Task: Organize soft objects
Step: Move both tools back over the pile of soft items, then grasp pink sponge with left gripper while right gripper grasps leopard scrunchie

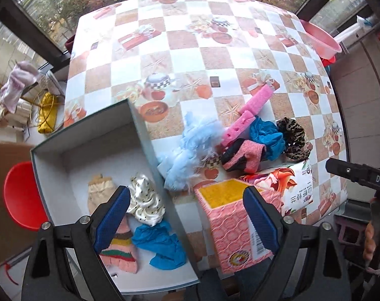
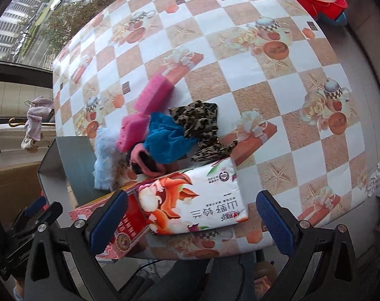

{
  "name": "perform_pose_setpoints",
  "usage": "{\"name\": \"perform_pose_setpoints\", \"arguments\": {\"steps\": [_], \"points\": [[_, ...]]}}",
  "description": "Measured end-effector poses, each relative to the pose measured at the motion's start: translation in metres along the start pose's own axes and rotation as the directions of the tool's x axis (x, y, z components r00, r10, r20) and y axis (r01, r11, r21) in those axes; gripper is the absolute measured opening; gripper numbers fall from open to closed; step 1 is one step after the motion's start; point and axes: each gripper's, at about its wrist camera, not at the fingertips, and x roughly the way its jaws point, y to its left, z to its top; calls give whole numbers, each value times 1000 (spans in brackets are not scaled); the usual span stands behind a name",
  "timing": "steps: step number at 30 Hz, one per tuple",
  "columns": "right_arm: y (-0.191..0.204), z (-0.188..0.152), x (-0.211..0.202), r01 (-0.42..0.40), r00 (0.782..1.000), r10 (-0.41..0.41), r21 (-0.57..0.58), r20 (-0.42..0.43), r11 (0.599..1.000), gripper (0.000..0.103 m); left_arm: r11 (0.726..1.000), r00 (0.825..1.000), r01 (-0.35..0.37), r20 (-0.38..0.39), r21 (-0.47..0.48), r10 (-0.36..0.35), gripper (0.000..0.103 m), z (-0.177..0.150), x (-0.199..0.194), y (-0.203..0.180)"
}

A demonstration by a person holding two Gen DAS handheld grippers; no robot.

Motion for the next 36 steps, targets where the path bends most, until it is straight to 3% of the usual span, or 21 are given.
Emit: {"name": "perform_pose_setpoints", "arguments": {"steps": [6,14,18,21,24,26,28,32,36], "points": [[-32,26,37,25,998,-22,49,-57,998,103,991,997,-57,-44,125,63,93,51,38,-62],[-33,58,87,47,990,-54,-56,-130,997,103,952,976,-161,-104,259,194,93,109,119,-117],[-43,68,106,65,984,-77,-81,-163,995,103,937,959,-230,-103,263,264,93,126,152,-112],[-63,76,106,106,984,-114,-66,-139,992,103,953,964,-240,-70,186,257,99,140,152,-89],[-94,84,95,191,978,-193,-23,-84,981,103,950,955,-289,-39,116,295,99,154,144,-62],[-116,89,82,209,977,-208,23,-47,978,103,974,973,-222,-50,33,224,99,159,134,-43],[-131,91,67,174,985,-174,53,-11,983,103,987,987,-158,-42,-9,158,99,158,124,-36],[-138,87,50,109,994,-110,22,25,994,103,990,989,-136,-63,32,138,99,152,124,-52],[-125,78,46,82,996,-80,-54,45,995,103,991,993,-82,-97,-105,72,99,153,131,-55]]}}
